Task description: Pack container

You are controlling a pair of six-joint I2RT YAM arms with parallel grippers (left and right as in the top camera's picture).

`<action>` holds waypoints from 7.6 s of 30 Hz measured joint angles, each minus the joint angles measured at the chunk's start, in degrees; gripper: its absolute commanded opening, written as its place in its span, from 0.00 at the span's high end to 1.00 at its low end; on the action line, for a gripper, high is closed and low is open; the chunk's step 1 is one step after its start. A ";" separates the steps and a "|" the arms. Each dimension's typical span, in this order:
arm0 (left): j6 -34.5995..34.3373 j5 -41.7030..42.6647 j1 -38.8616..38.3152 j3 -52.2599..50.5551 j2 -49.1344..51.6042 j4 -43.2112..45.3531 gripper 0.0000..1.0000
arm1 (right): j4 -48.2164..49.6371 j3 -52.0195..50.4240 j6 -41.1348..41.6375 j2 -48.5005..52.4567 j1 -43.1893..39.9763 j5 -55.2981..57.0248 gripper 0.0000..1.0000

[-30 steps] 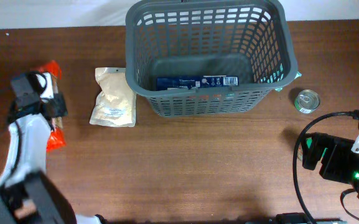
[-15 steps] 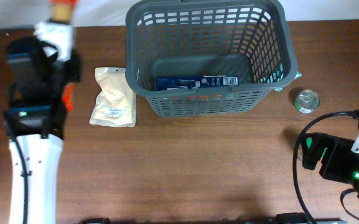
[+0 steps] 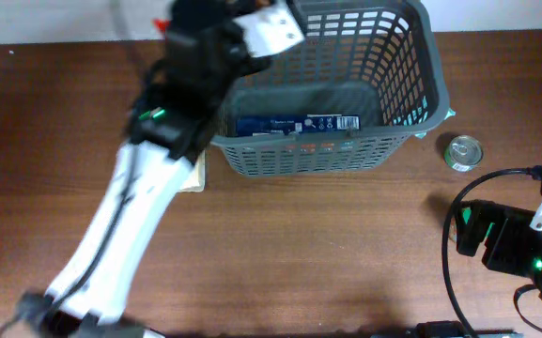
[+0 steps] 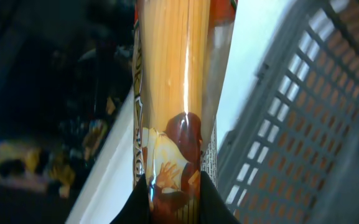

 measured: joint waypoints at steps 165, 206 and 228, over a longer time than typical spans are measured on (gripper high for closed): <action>-19.69 4.50 2.19 -22.27 -18.78 14.51 0.98 | 0.00 -0.24 0.02 0.02 0.00 0.02 0.01; -6.97 13.60 -5.16 -22.05 -24.72 1.46 0.01 | 0.00 -0.24 0.02 0.02 0.00 0.00 0.01; -37.13 -2.60 23.85 -21.35 -44.41 -41.13 0.01 | 0.00 -0.28 0.00 0.02 0.00 0.02 0.01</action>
